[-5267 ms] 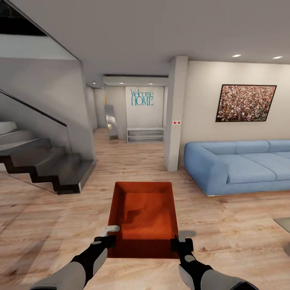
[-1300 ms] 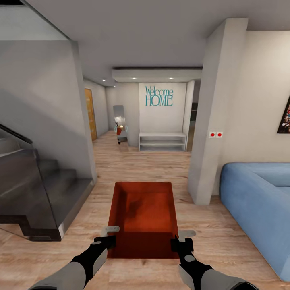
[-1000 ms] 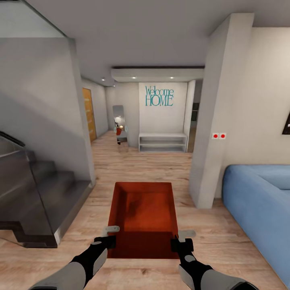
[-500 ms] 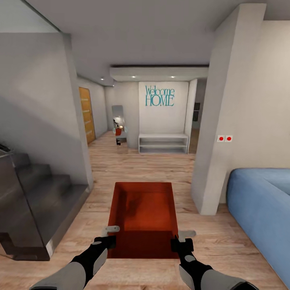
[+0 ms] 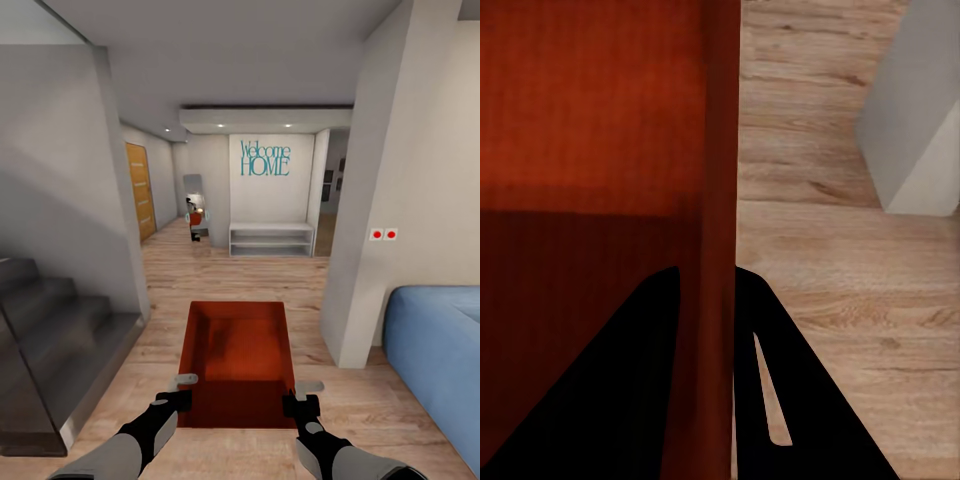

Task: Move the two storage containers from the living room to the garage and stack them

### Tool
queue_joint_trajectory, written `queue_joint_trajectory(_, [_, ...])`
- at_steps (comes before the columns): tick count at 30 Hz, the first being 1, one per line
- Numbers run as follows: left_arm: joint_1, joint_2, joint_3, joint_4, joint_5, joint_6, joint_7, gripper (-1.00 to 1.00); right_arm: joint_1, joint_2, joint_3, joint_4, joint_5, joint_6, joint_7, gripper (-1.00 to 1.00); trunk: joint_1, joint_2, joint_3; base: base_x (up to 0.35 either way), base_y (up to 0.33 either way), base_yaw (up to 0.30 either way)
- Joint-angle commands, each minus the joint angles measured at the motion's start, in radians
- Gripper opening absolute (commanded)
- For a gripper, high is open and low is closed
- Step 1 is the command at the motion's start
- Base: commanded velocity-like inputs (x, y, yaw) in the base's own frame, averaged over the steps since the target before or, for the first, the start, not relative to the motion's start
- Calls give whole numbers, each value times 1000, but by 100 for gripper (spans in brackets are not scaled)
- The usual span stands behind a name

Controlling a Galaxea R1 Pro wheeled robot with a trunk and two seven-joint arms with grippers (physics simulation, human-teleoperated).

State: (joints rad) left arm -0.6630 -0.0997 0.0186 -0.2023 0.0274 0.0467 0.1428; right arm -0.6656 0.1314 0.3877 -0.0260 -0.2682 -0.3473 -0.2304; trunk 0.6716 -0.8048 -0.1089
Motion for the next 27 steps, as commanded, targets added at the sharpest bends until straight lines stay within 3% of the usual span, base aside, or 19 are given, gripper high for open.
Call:
queue_joint_trajectory(1, [0, 15, 20, 0, -4, 5, 26, -100, -2, 1, -73, -3, 7, -17, -3, -100, 1, -1, -2, 322, 0, 0])
queue_joint_trajectory(27, [0, 21, 20, 0, -3, 5, 26, -100, -1, -1, -73, -3, 7, -18, -2, -100, 1, -1, -2, 322, 0, 0])
